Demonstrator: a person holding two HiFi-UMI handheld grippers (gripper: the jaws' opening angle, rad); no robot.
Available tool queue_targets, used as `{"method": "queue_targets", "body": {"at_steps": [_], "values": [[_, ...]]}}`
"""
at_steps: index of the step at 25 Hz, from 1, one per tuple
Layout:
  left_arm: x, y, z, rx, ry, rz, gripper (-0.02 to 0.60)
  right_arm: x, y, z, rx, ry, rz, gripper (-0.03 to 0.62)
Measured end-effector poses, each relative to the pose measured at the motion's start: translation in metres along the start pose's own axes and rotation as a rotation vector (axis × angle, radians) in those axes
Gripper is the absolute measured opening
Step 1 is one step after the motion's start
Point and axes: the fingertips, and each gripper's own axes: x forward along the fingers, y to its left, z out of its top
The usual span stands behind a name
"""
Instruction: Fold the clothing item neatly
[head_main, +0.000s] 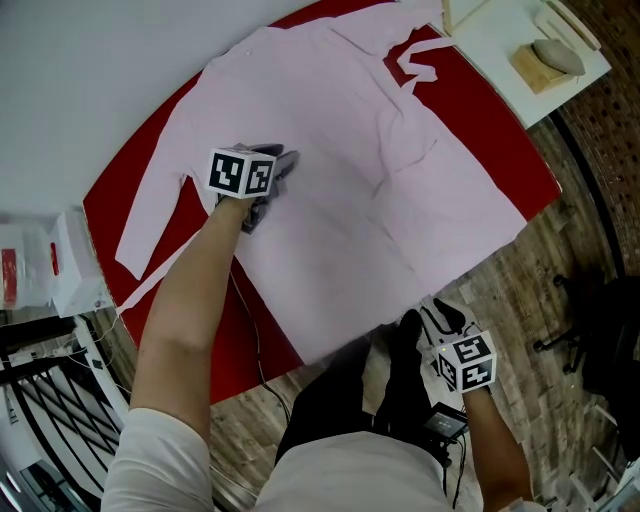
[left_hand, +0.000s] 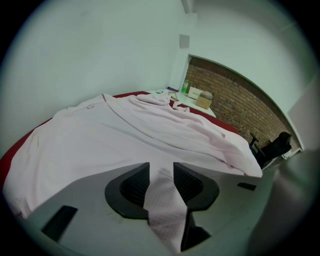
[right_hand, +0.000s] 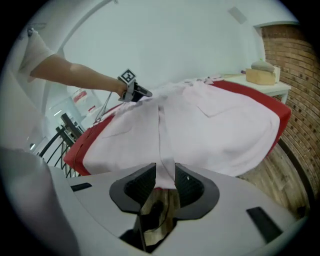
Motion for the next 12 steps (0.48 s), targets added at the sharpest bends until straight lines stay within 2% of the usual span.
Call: {"method": "queue_targets", "body": {"at_steps": [5, 8, 12], "values": [[0.012, 0.017, 0.019, -0.094, -0.016, 0.037, 0.133, 0.023, 0.037, 0.075, -0.102, -0.101, 0.048, 0.100], [0.023, 0.028, 0.024, -0.128, 0.015, 0.070, 0.137, 0.046, 0.047, 0.089, -0.145, -0.079, 0.036, 0.100], [0.037, 0.041, 0.031, -0.135, 0.058, 0.134, 0.137, 0.069, 0.047, 0.087, -0.151, -0.018, 0.001, 0.100]]}}
